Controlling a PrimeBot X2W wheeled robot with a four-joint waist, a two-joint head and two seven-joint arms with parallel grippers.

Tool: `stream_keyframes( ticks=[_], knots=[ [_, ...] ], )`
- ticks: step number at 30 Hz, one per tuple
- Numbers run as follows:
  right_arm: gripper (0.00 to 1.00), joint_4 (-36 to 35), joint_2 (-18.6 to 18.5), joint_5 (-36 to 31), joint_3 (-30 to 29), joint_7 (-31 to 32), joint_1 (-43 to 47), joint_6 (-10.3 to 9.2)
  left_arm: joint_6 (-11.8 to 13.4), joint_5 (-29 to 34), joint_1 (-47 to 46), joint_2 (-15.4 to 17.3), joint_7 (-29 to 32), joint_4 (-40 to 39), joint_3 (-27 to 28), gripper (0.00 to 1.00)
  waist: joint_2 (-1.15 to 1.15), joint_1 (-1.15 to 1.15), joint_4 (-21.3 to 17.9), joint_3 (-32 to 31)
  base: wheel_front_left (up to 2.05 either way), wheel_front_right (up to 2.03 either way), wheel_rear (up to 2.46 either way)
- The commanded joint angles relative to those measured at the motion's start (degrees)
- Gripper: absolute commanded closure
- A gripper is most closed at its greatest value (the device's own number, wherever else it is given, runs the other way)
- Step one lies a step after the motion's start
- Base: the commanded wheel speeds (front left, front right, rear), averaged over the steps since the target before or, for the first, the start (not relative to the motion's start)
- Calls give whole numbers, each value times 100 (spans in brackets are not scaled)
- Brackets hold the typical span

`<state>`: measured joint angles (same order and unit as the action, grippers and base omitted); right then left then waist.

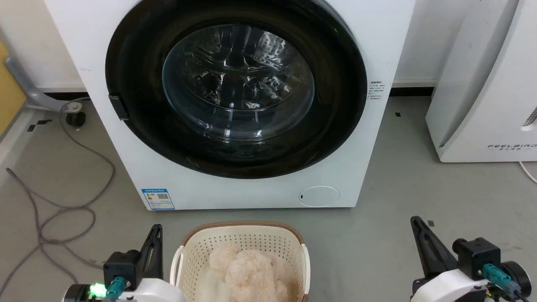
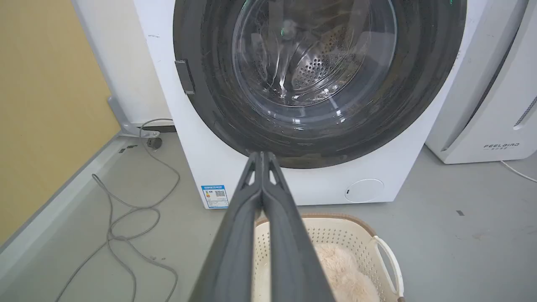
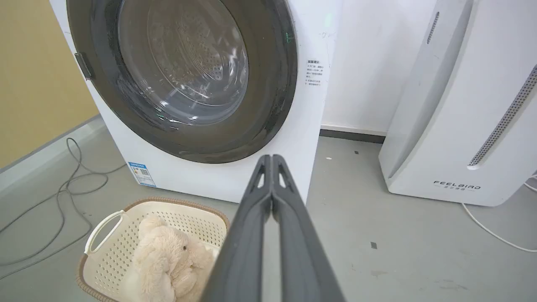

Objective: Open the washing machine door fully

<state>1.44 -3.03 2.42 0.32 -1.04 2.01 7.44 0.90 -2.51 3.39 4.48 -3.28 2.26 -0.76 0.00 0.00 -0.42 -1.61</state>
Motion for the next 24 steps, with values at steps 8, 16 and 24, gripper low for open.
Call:
stream_keyframes(
  ticks=[8,16,24],
  knots=[
    [100,-72,13,-98,-20,50,-122,4,-35,116,-188,-61,123,-98,47,100,0,0,14,54,0,0,0],
    [0,-50,0,-92,-6,51,-49,0,-13,94,-130,-58,173,-94,18,0,0,0,23,89,0,0,0],
    [0,-43,1,-27,-6,-35,-14,0,-42,63,-143,-65,87,-43,-21,0,0,0,14,93,0,0,0]
  ],
)
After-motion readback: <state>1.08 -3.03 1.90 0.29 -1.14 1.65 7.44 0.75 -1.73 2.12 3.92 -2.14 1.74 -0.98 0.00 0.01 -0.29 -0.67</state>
